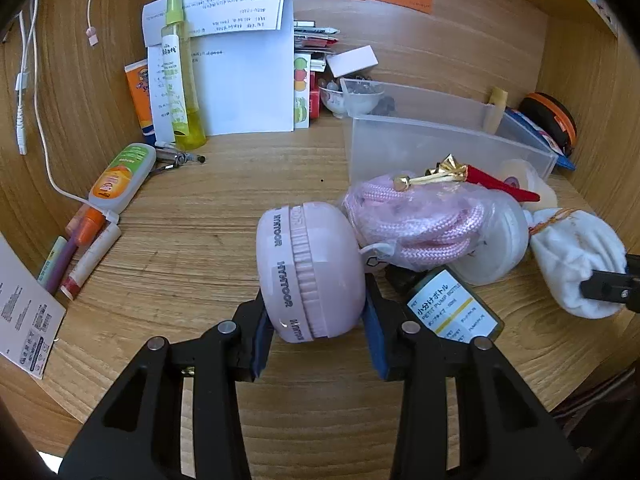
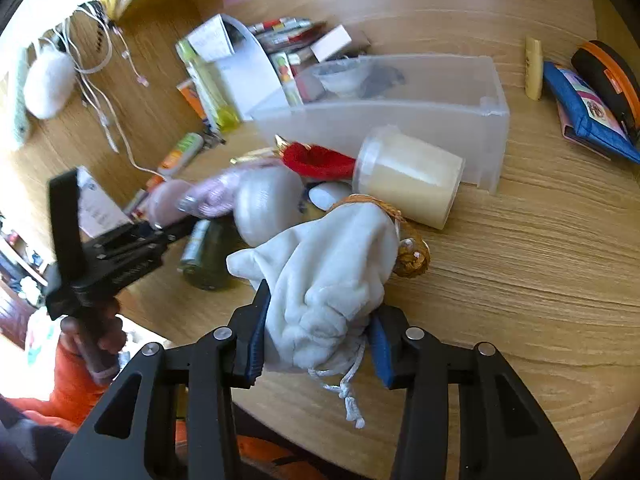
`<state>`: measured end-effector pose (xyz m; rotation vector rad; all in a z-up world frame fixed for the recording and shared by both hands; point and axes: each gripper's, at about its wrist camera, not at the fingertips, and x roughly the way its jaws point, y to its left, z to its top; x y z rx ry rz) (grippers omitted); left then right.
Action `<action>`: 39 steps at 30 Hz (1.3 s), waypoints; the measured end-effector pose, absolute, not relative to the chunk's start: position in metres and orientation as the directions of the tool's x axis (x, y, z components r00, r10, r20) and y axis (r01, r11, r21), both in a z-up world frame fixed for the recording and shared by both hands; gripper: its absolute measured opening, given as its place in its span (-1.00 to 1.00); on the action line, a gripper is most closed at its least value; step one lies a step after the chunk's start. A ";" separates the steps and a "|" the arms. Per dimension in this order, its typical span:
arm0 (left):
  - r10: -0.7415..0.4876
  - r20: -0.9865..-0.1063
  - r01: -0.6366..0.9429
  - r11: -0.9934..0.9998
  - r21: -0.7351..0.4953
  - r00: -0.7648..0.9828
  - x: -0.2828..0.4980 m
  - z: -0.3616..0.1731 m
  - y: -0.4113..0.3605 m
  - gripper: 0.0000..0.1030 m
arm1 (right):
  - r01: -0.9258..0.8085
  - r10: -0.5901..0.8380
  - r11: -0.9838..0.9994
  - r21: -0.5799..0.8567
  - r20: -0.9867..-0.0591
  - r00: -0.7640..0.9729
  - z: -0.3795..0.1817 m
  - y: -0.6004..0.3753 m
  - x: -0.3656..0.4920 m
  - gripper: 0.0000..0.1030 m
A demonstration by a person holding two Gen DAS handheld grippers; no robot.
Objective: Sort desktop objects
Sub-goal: 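Grasp the pink round brush with the left tool while the right tool grasps the white pouch, then carry the pink brush and white pouch with both tools over the clear box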
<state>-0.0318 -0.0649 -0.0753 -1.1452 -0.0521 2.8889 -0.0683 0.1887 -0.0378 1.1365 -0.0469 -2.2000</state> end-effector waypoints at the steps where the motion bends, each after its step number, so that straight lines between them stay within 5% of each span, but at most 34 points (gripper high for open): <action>1: 0.046 -0.683 -0.018 -0.999 -0.048 -0.729 -0.031 -0.074 -0.065 -0.23 | 0.536 -0.573 -0.780 0.323 -0.711 -0.408 -0.035 0.191 -0.067 -0.24; 9: 0.055 -0.676 -0.027 -0.998 -0.051 -0.735 -0.026 -0.065 -0.061 -0.23 | 0.534 -0.588 -0.768 0.354 -0.720 -0.369 -0.026 0.199 -0.069 -0.24; 16: 0.083 -0.683 -0.051 -0.996 -0.067 -0.725 -0.024 -0.059 -0.060 -0.23 | 0.418 -0.719 -0.663 0.621 -0.684 -0.125 -0.063 0.212 -0.089 -0.24; 27: 0.108 -0.682 -0.103 -0.994 -0.048 -0.723 -0.021 -0.042 -0.052 -0.23 | 0.336 -0.759 -0.601 0.725 -0.649 0.042 -0.062 0.214 -0.094 -0.24; 31: 0.117 -0.673 -0.108 -0.993 -0.054 -0.730 -0.019 -0.040 -0.051 -0.23 | 0.346 -0.576 -0.797 0.494 -0.794 -0.194 -0.048 0.233 -0.106 -0.24; 34: 0.127 -0.674 -0.116 -0.991 -0.061 -0.728 -0.019 -0.040 -0.049 -0.23 | 0.412 -0.482 -0.833 0.369 -0.849 -0.215 -0.051 0.228 -0.096 -0.24; 39: 0.148 -0.676 -0.139 -0.988 -0.068 -0.722 -0.020 -0.037 -0.045 -0.23 | 0.419 -0.560 -0.779 0.466 -0.818 -0.132 -0.047 0.232 -0.090 -0.24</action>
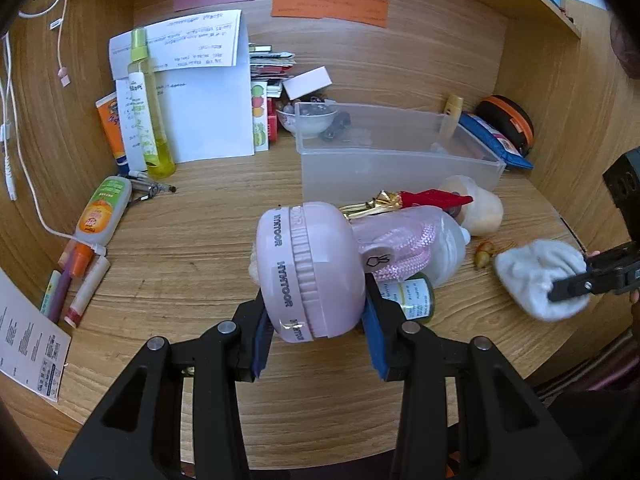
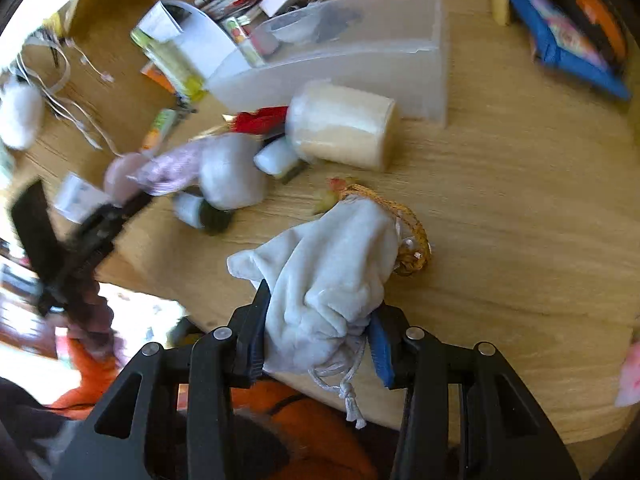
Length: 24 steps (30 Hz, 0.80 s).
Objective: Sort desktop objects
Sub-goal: 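Carry the pink brush and white pouch with both tools over the clear box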
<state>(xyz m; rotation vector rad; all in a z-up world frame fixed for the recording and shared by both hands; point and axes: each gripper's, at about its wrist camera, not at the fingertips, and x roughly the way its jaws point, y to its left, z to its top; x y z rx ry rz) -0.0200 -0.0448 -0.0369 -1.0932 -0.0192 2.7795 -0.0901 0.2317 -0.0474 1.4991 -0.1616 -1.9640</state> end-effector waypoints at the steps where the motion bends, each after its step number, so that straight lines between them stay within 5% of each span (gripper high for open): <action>1: 0.156 -0.677 -0.147 -0.987 -0.071 -0.719 -0.020 -0.036 -0.044 -0.23 | 0.416 -0.592 -0.753 0.510 -0.801 -0.089 -0.050 0.233 -0.091 -0.24; 9: 0.174 -0.653 -0.172 -0.983 -0.067 -0.737 -0.018 -0.023 -0.040 -0.23 | 0.392 -0.668 -0.646 0.655 -0.734 0.125 -0.072 0.203 -0.073 -0.24; 24: 0.161 -0.610 -0.171 -0.984 -0.043 -0.775 -0.027 0.002 -0.036 -0.23 | 0.511 -0.635 -0.745 0.430 -0.692 -0.344 0.012 0.211 -0.110 -0.24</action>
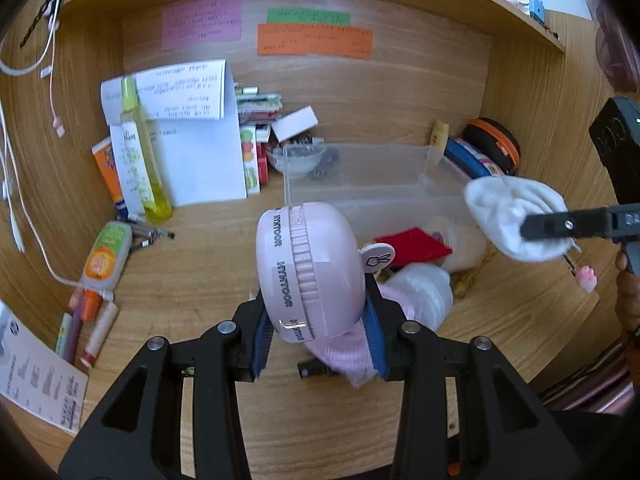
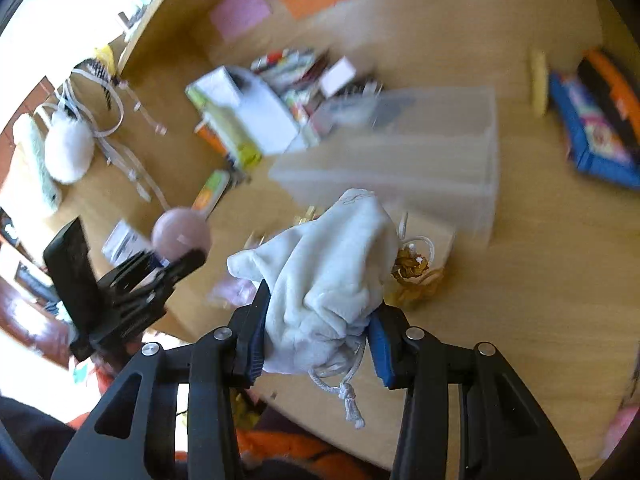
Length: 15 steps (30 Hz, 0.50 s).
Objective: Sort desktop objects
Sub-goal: 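Carry the pink brush and white pouch with both tools over the clear box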
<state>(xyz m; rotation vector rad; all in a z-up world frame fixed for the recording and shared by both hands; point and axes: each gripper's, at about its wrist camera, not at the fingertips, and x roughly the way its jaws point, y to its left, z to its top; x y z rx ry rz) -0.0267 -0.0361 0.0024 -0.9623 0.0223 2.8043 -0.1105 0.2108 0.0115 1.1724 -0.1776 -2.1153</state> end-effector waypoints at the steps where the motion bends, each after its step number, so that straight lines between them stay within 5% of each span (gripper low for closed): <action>1: 0.164 -0.606 -0.175 -0.984 -0.041 -0.778 -0.029 0.005 -0.035 -0.23 | 0.511 -0.621 -0.758 0.406 -0.687 -0.376 0.015 0.211 -0.114 -0.24; 15: 0.222 -0.618 -0.227 -0.971 -0.071 -0.755 -0.098 0.033 -0.022 -0.23 | 0.478 -0.484 -0.850 0.223 -0.690 -0.539 0.023 0.195 -0.164 -0.24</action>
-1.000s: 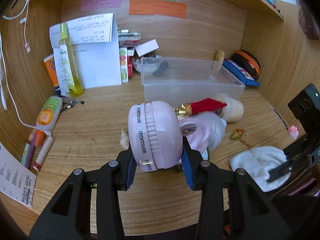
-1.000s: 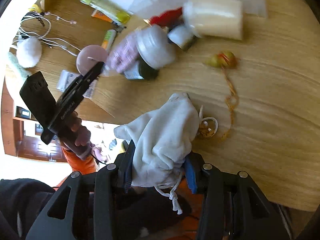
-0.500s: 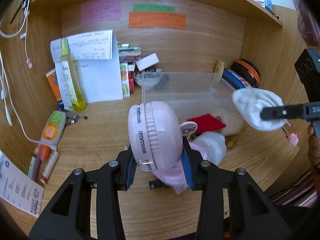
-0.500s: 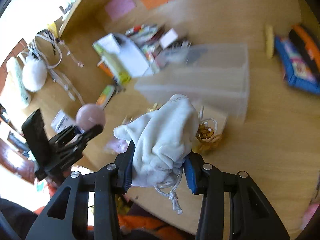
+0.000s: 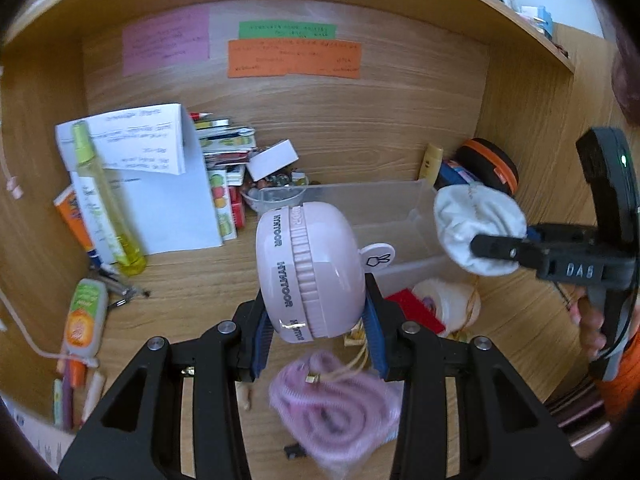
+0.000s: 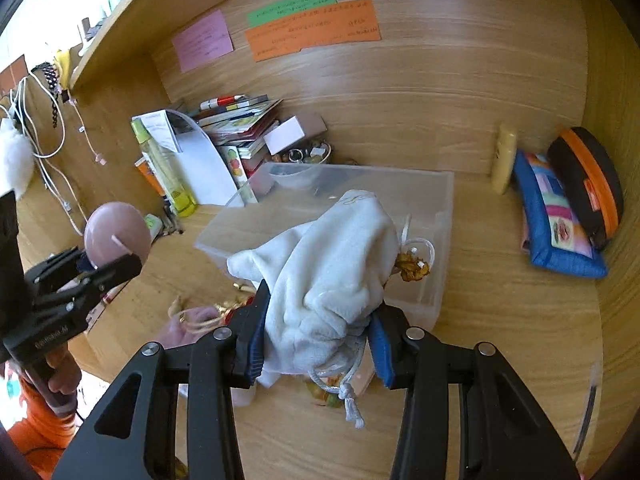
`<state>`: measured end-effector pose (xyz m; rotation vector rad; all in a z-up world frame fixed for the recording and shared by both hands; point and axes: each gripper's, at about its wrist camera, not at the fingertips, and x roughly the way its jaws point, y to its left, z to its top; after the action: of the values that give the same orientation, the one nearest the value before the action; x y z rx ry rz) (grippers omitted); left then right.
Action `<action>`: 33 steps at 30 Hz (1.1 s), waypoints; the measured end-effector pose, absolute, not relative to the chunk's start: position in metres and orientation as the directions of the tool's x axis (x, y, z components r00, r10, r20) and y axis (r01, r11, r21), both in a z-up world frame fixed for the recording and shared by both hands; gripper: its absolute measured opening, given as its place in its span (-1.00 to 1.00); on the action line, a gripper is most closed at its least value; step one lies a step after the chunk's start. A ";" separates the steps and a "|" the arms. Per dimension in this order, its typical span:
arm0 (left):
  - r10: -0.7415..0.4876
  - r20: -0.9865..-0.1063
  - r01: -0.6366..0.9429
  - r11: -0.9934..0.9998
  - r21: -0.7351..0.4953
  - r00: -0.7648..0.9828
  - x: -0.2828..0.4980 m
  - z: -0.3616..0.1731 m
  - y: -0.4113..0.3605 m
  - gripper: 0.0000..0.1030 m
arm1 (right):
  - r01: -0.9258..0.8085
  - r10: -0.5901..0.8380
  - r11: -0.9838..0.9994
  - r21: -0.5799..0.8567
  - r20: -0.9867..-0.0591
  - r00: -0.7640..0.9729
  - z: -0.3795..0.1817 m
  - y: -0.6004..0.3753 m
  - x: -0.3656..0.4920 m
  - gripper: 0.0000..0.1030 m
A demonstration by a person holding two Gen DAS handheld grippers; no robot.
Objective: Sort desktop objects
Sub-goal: 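Carry the pink brush and white pouch with both tools over the clear box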
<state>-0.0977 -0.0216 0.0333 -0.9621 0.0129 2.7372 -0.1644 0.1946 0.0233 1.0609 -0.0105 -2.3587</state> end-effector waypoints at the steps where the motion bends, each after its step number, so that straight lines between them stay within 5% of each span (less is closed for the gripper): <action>1: 0.222 -0.621 -0.227 -0.971 -0.073 -0.752 -0.104 0.035 -0.021 -0.23 | 0.477 -0.488 -0.848 0.230 -0.690 -0.535 0.023 0.194 -0.168 -0.24; 33: 0.168 -0.820 -0.309 -0.951 0.012 -0.548 -0.226 -0.031 0.022 -0.23 | 0.477 -0.386 -0.864 0.159 -0.818 -0.426 -0.025 0.161 -0.255 -0.17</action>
<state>-0.2262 0.0221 -0.0307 -1.3190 0.2245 2.5372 -0.2548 0.1608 -0.0254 1.2774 0.1320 -2.2880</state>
